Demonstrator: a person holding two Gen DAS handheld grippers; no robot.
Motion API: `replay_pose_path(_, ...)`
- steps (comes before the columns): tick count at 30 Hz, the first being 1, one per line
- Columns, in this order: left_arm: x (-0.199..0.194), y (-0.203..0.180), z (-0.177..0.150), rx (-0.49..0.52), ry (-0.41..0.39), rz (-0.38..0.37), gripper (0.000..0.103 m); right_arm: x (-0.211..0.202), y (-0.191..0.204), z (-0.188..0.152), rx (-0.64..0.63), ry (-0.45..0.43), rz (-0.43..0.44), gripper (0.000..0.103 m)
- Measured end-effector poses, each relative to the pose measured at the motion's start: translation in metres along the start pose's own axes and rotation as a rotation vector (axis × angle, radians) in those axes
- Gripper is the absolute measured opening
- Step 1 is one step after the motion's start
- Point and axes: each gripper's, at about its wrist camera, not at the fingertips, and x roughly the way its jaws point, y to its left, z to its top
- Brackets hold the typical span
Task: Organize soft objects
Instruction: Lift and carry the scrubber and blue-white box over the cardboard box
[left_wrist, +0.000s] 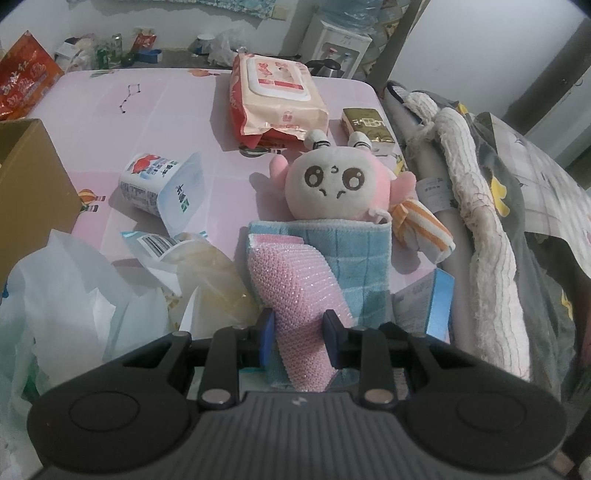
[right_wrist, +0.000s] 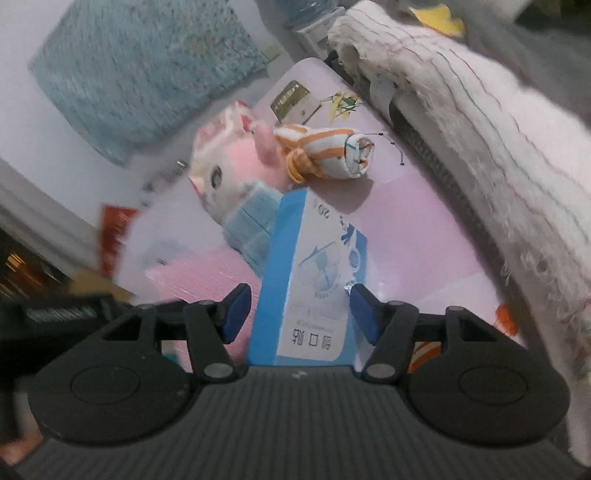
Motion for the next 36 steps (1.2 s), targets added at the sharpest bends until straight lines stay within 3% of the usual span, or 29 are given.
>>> replay_pose_path(3,0.0,0.001,0.0,0.001,0.0,-0.001,0.029,-0.009,-0.015,-0.004,0.062,-0.021,0.044,0.044)
replay_pose_path(4,0.0,0.001,-0.001,0.002,-0.002,-0.003,0.029,-0.013,-0.018,-0.005,0.077,-0.029,0.044,0.027)
replay_pose_path(5,-0.001,0.0,-0.001,0.004,-0.005,-0.005,0.028,-0.017,-0.021,-0.005,0.087,-0.037,0.037,0.019)
replay_pose_path(12,-0.025,-0.011,-0.01,0.028,-0.038,-0.053,0.027,-0.057,-0.041,-0.014,0.137,-0.125,0.071,0.018)
replay_pose_path(19,-0.081,-0.019,-0.026,0.049,-0.134,-0.118,0.027,-0.117,-0.013,-0.018,0.051,-0.218,0.154,0.018)
replay_pose_path(27,-0.175,0.036,-0.038,-0.011,-0.306,-0.142,0.027,-0.164,0.075,-0.025,-0.126,-0.228,0.33,0.018)
replay_pose_path(32,-0.227,0.1,-0.039,-0.066,-0.412,-0.056,0.027,-0.156,0.151,-0.03,-0.202,-0.157,0.44,0.018)
replay_pose_path(36,-0.247,0.148,-0.034,-0.117,-0.448,0.033,0.027,-0.128,0.215,-0.034,-0.241,-0.071,0.505,0.018)
